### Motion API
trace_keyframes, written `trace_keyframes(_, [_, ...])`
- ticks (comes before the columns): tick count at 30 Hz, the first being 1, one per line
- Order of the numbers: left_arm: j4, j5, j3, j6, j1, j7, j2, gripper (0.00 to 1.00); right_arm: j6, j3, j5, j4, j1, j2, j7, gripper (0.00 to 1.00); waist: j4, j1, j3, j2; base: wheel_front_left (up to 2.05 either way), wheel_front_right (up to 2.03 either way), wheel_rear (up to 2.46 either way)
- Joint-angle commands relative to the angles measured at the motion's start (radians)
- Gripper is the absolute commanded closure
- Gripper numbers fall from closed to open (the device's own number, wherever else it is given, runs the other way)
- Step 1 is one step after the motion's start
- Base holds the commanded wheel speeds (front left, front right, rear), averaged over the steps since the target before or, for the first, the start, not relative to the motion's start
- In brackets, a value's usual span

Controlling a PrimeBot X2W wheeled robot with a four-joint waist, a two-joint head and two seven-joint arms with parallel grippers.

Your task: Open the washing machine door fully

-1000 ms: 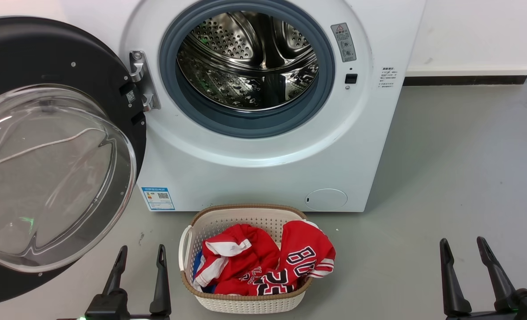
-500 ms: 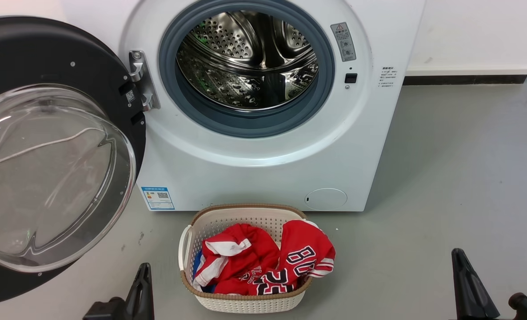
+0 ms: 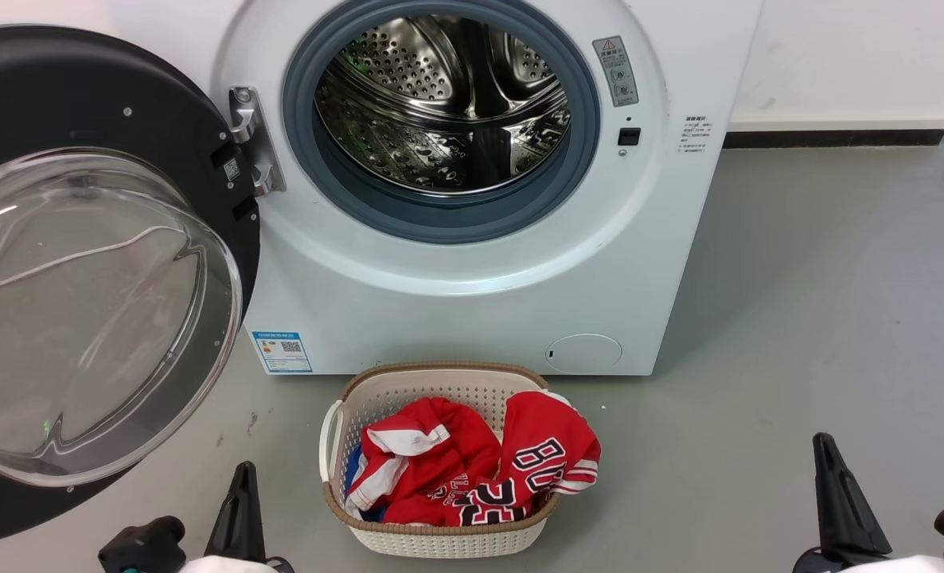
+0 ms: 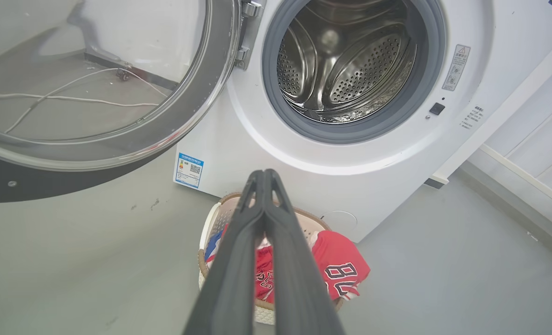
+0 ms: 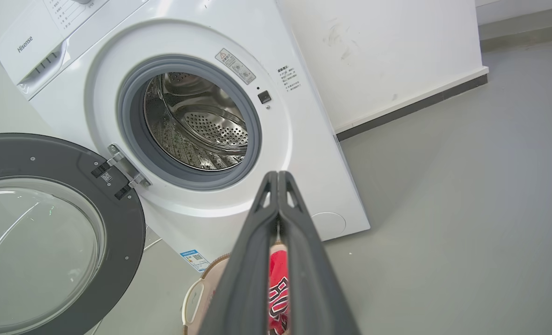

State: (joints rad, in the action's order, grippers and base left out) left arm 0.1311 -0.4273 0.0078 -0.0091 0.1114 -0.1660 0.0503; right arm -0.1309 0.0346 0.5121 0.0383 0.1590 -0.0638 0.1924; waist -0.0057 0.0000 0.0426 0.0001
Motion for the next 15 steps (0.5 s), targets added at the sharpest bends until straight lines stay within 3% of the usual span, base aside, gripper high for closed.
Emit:
trace_keyframes(1, [-0.008, -0.044, 0.007, -0.007, -0.032, 0.008, 0.0, 1.0, 0.0, -0.001, 0.045, -0.005, -0.034, -0.01, -0.007, 1.0, 0.0, 0.0, -0.001, -0.0001, 0.0, 0.0, 0.0])
trace_keyframes(15, [0.015, -0.271, 0.027, -0.03, -0.072, 0.063, 0.0, 1.0, 0.0, -0.001, 0.268, 0.036, -0.081, -0.018, -0.054, 1.0, 0.001, 0.0, -0.007, -0.0001, 0.0, 0.0, 0.0])
